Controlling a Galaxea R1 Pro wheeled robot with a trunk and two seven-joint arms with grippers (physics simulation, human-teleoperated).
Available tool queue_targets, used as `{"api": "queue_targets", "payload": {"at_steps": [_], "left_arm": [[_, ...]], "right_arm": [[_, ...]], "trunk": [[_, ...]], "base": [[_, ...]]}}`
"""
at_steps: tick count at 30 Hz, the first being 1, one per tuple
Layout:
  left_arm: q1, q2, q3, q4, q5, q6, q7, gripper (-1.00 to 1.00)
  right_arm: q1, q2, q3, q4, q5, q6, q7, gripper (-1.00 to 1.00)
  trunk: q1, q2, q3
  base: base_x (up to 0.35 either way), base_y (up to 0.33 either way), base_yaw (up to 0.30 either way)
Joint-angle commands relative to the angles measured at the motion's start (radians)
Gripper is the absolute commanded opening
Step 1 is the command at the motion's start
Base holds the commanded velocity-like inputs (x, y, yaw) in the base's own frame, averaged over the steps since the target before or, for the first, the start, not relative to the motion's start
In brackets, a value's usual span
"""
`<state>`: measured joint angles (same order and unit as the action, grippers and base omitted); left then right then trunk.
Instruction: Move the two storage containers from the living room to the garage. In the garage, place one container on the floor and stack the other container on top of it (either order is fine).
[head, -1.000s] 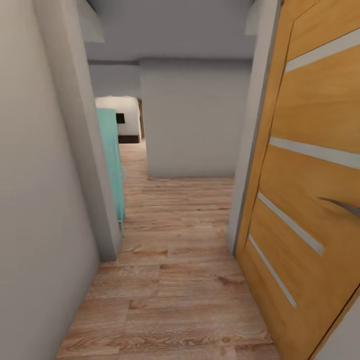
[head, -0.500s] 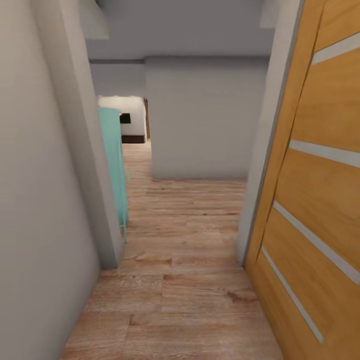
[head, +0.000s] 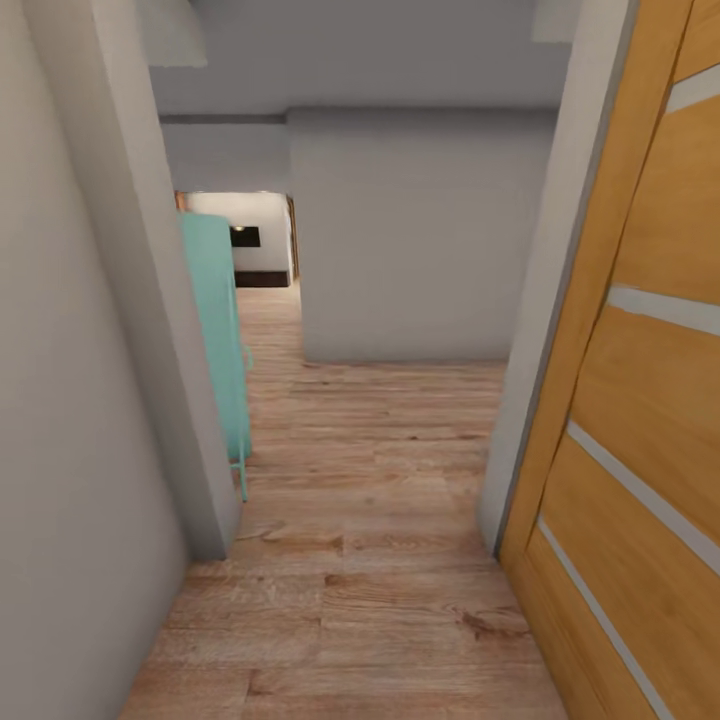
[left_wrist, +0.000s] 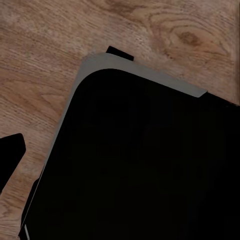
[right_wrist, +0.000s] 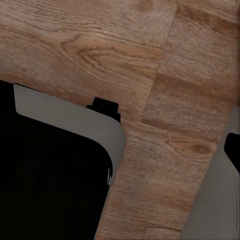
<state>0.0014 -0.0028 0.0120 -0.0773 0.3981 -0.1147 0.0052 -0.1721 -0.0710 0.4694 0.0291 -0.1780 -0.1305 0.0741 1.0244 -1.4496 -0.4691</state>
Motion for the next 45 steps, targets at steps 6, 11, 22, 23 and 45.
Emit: {"api": "queue_targets", "payload": {"at_steps": [6,11,22,23,45], "left_arm": [[0.0,0.0,0.001,-0.001,0.004,-0.002,0.001,1.0],[0.0,0.0,0.002,-0.001,0.004,0.001,0.001,1.0],[0.0,0.0,0.0,-0.001,0.003,0.001,0.001,1.0],[0.0,0.0,0.0,-0.001,0.003,0.001,0.001,1.0],[0.0,0.0,0.0,-0.001,0.003,0.001,0.001,1.0]], "right_arm": [[-0.001,0.01,0.009,0.002,-0.007,-0.006,0.006,1.0],[-0.001,0.016,0.008,0.002,-0.006,-0.006,0.006,1.0],[-0.001,0.016,0.008,0.002,-0.006,-0.006,0.006,1.0],[-0.001,0.016,0.008,0.002,-0.006,-0.006,0.006,1.0],[-0.001,0.017,0.008,0.002,-0.006,-0.006,0.006,1.0]], "trunk": [[0.001,0.0,-0.001],[0.001,0.0,-0.001],[0.001,0.0,-0.001],[0.001,0.0,-0.001],[0.001,0.0,-0.001]], "base": [[0.316,0.0,0.0],[0.316,0.0,0.0],[0.316,0.0,0.0],[0.316,0.0,0.0],[0.316,0.0,0.0]]}}
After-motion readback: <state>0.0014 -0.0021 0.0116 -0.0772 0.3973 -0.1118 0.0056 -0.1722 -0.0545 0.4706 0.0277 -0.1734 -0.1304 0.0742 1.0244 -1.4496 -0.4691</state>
